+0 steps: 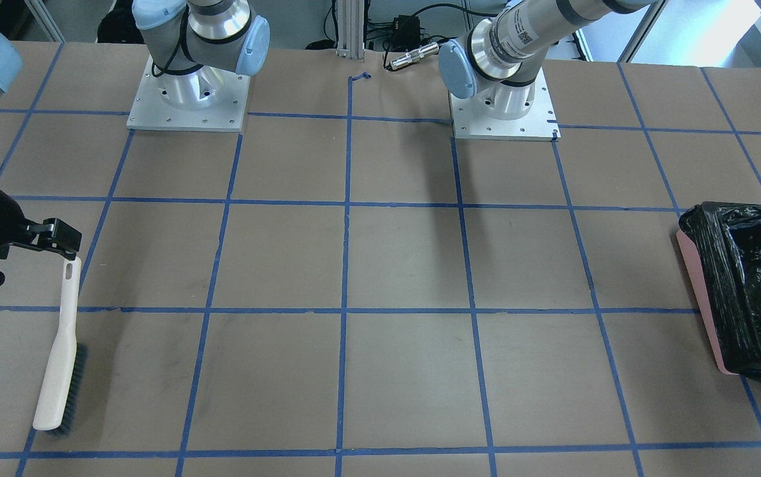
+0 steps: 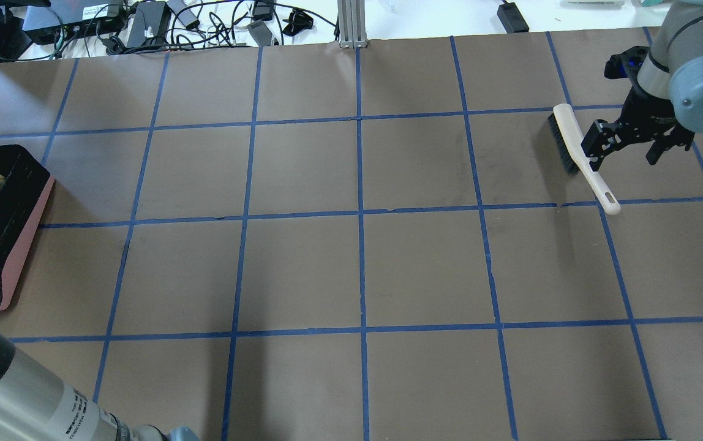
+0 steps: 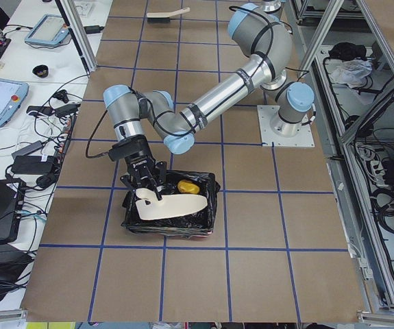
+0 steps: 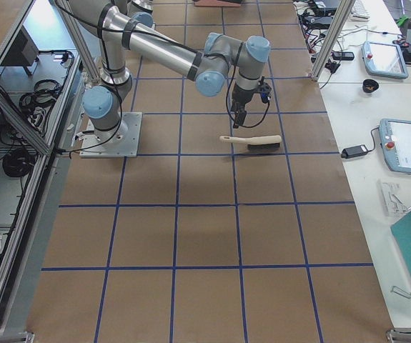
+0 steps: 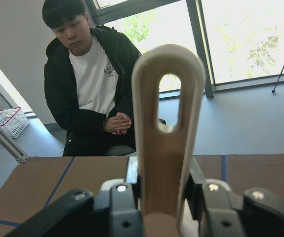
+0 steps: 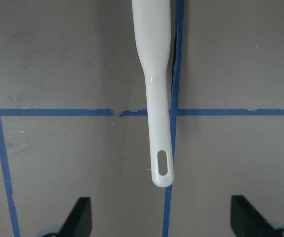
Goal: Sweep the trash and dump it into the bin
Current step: 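Raise the emptied dustpan from the bin while right gripper lowers brush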
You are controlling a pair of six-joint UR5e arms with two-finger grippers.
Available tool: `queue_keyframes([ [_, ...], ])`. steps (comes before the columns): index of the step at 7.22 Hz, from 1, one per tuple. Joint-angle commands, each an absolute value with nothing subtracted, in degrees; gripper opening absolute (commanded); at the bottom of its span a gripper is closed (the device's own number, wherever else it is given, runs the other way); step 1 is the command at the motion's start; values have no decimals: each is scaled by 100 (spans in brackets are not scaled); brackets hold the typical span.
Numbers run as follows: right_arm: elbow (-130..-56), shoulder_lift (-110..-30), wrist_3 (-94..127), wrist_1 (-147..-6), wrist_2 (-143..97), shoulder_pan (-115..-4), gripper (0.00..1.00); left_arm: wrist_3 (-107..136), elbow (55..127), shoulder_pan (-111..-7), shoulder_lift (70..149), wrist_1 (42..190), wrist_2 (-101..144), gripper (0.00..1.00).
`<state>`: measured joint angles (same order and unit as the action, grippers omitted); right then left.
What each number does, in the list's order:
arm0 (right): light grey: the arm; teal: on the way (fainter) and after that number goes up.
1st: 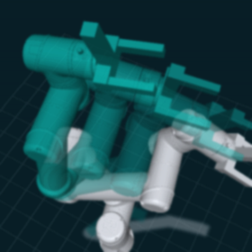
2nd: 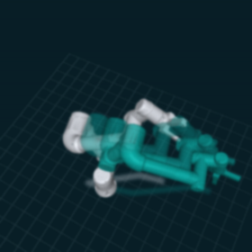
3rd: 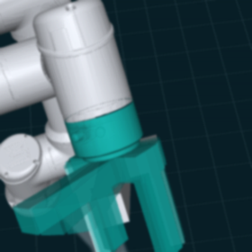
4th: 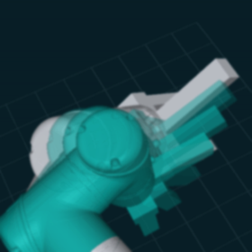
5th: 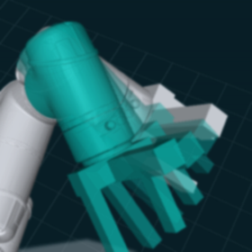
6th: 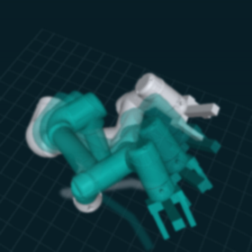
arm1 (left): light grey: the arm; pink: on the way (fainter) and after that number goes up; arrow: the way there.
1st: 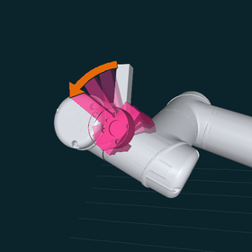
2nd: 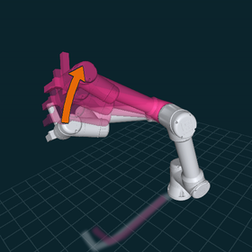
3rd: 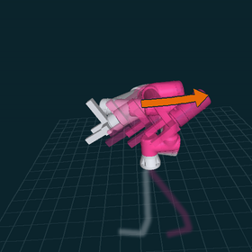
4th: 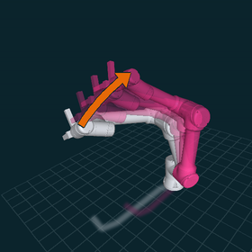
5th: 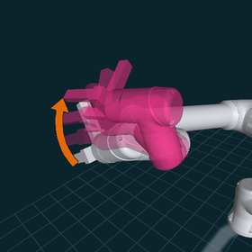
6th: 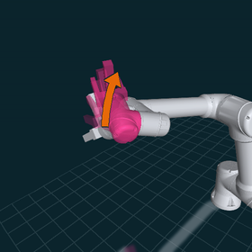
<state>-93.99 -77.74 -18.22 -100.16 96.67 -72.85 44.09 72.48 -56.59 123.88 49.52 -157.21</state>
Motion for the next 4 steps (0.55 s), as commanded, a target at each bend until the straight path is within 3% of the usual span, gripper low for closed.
queue_keyframes([
  [1, -9281, -8058, -1819, -9800, 9598, -7574, 100, 4316, 7304, -5783, 12314, 4948, -15779, 0],
  [4, -9281, -8480, -1293, -9448, 9124, -7918, 100, 3455, 6622, -5757, 12182, 4965, -14302, 0],
])
